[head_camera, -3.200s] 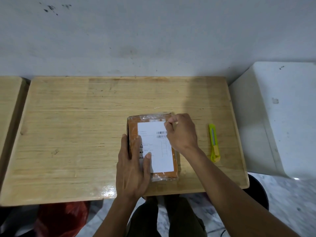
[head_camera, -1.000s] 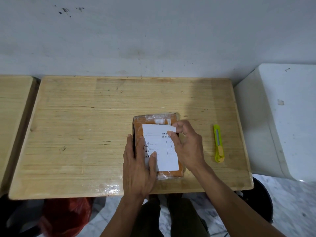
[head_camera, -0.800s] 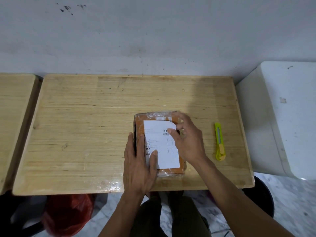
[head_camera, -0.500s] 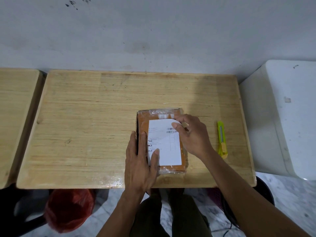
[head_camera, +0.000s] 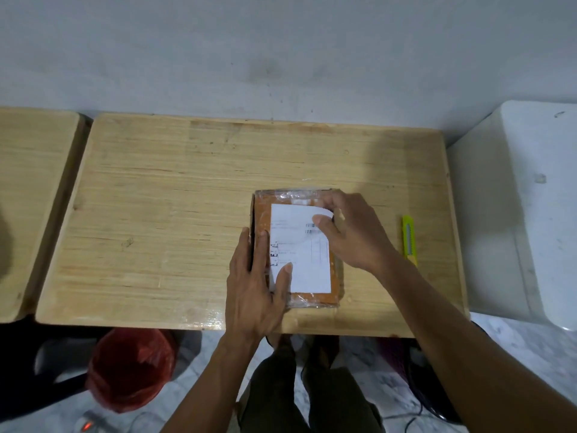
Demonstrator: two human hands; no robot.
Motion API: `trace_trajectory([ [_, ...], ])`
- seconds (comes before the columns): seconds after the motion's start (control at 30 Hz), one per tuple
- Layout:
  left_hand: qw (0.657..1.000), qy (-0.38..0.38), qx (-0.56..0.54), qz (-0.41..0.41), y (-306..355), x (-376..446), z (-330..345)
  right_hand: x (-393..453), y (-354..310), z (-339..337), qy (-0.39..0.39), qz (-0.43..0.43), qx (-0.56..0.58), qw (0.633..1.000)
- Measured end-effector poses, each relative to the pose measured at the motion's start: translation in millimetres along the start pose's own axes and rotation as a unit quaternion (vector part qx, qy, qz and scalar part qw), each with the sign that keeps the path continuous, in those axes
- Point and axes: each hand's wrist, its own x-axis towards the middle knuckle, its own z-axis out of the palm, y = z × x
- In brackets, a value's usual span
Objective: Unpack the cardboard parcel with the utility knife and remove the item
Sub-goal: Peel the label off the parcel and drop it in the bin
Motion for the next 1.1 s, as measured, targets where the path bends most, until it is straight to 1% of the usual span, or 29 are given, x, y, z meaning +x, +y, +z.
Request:
trace_trajectory([
  [0.07, 1.000, 0.003, -0.003, -0.004, 1, 0, 0, 13, -1, -2, -0.038, -0.015, 0.007, 0.999],
  [0.13, 1.000, 0.010, -0.004, -0.006, 1, 0, 0, 21, -1, 0, -0.060, -0.040, -0.014, 0.997],
  [0.2, 1.000, 0.009, -0.002, -0.011, 2, 0, -1, 27, -3, 1, -0.055, -0.073, -0.030, 0.995],
  [0.3, 1.000, 0.002, 0.004, -0.008, 3, -1, -3, 28, 0, -1, -0.049, -0.105, 0.005, 0.993],
  [0.37, 1.000, 0.005, 0.007, 0.000, 4, -1, -4, 26, 5, -1, -0.058, -0.107, 0.029, 0.992],
  [0.5, 1.000, 0.015, 0.019, 0.013, 6, 0, -6, 21, 9, -6, -0.062, -0.098, 0.028, 0.993],
  [0.6, 0.999, 0.024, 0.013, 0.028, 7, 0, -7, 20, 9, -12, -0.064, -0.074, 0.042, 0.994],
  [0.7, 0.999, 0.029, -0.016, 0.028, 11, 2, -13, 21, 10, -17, -0.042, -0.047, 0.071, 0.995],
  [0.77, 0.999, 0.029, -0.012, 0.039, 16, 1, -16, 21, 12, -20, -0.023, -0.039, 0.081, 0.996],
  [0.9, 0.999, 0.029, -0.009, 0.037, 20, 0, -19, 18, 13, -20, -0.027, -0.031, 0.086, 0.995],
  [1.0, 0.999, 0.023, 0.004, 0.042, 14, 0, -15, 17, 15, -28, 0.027, 0.004, 0.127, 0.992],
  [1.1, 1.000, 0.014, 0.027, -0.001, 11, -3, -12, 15, 18, -42, 0.079, 0.040, 0.200, 0.976],
])
